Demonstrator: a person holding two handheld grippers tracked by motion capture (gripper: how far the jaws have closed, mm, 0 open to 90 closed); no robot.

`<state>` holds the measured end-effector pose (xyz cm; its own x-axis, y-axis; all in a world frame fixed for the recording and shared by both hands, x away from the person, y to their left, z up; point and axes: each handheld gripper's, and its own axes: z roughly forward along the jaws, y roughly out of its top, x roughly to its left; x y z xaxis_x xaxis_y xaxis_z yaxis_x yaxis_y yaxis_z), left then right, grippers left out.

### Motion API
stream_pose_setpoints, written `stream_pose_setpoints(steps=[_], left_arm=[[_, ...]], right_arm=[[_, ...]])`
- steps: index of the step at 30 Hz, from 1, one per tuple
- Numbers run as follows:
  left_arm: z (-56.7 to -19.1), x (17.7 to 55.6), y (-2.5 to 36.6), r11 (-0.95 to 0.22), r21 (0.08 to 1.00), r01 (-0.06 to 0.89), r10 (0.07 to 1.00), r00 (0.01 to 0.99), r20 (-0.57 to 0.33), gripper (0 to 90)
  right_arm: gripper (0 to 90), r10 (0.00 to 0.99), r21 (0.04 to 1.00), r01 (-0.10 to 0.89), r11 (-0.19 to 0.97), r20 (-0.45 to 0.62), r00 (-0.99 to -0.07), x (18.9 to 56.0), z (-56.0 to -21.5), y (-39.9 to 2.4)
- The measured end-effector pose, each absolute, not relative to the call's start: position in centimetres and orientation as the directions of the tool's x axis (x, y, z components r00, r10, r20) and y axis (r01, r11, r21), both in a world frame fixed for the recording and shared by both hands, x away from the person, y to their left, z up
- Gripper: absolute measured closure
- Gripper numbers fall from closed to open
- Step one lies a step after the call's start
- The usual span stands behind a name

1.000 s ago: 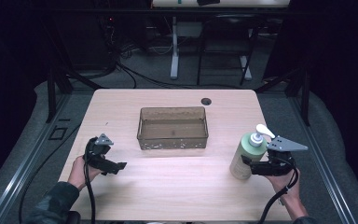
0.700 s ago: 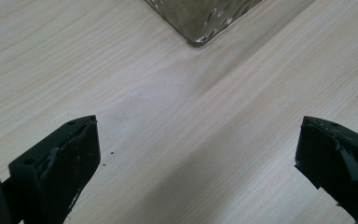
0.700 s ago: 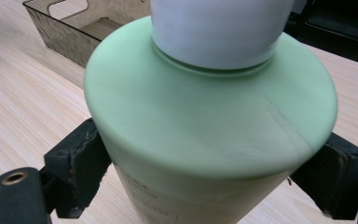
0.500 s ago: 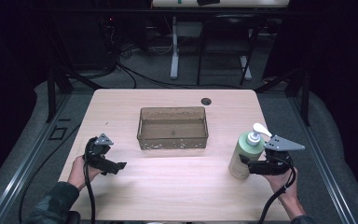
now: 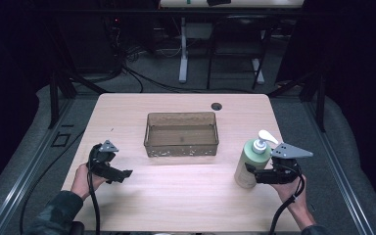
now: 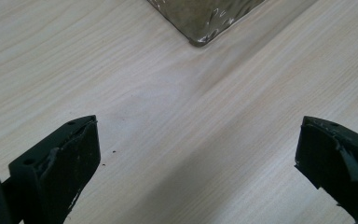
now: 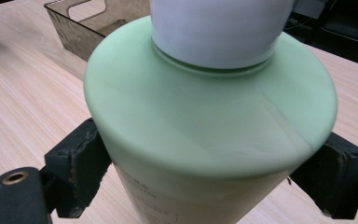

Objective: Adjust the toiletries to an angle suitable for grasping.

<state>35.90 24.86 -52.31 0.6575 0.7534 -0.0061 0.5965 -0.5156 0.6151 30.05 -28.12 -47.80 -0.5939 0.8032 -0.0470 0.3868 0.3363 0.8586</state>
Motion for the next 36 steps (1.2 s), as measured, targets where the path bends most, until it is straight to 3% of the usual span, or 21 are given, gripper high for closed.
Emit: stream_pose_setpoints(steps=[36], left_arm=[[-52.2, 35.9, 25.0, -0.522, 0.625, 0.581, 0.743, 0.669, -0.001, 0.1]], right_arm=[[12.1, 0.707, 0.856, 0.337, 0.393, -0.048, -0.705, 31.7, -47.8, -21.7]])
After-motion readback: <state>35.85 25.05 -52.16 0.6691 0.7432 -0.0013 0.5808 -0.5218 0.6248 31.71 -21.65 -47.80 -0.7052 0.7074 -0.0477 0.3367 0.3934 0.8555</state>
